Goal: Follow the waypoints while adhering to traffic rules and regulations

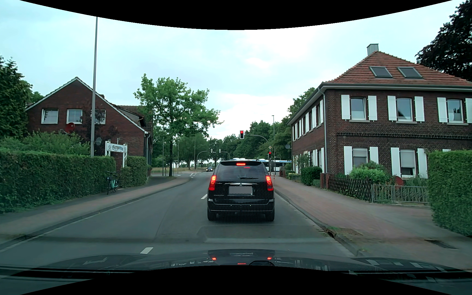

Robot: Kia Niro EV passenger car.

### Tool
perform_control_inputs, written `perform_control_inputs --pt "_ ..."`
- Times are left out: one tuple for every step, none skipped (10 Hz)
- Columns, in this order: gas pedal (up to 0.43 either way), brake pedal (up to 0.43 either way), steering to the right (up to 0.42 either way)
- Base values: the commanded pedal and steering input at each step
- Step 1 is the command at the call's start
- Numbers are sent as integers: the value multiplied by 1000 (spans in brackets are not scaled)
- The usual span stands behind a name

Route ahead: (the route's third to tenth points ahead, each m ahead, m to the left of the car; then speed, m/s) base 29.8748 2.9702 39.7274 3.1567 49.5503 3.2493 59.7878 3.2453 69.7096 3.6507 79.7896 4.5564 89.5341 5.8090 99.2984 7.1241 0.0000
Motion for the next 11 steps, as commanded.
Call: perform_control_inputs --pt "0 0 -4" --pt "0 0 -4" --pt "0 0 -4" --pt "0 0 -4" --pt "0 0 -4" --pt "0 0 -4" --pt "0 0 -4" --pt "0 0 -4" --pt "0 0 -4" --pt "0 0 -4" --pt "0 0 -4"
